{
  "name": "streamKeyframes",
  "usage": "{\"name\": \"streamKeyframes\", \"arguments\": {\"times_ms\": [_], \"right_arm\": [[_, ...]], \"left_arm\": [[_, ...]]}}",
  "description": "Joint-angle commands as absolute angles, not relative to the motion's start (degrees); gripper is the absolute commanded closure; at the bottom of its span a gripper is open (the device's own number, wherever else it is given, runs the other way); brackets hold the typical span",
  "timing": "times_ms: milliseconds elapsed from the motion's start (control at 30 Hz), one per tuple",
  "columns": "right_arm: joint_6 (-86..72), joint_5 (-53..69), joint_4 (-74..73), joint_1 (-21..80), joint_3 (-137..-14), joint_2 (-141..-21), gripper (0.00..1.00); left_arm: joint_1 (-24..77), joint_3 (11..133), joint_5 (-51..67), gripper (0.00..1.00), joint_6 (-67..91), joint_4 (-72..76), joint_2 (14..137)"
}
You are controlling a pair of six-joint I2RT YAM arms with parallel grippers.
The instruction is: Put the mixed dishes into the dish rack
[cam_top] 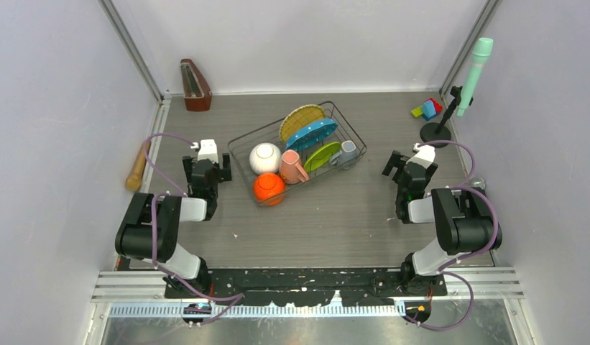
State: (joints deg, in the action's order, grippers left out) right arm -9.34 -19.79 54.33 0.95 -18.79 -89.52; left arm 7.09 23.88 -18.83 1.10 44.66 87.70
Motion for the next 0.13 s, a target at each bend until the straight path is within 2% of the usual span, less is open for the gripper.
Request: {"name": "streamKeyframes", "arguments": {"times_ms": [0, 100], "right_arm": [[-8.8, -19.9, 55.9, 0.8, -19.8, -89.1, 0.00], [-8.8, -19.9, 55.9, 0.8, -19.8, -89.2, 0.00]], "left_arm": [[7.0, 24.6, -18.5, 0.00, 1.6, 45.8, 86.6], [7.0, 24.5, -18.5, 0.00, 1.6, 45.8, 86.5]]}}
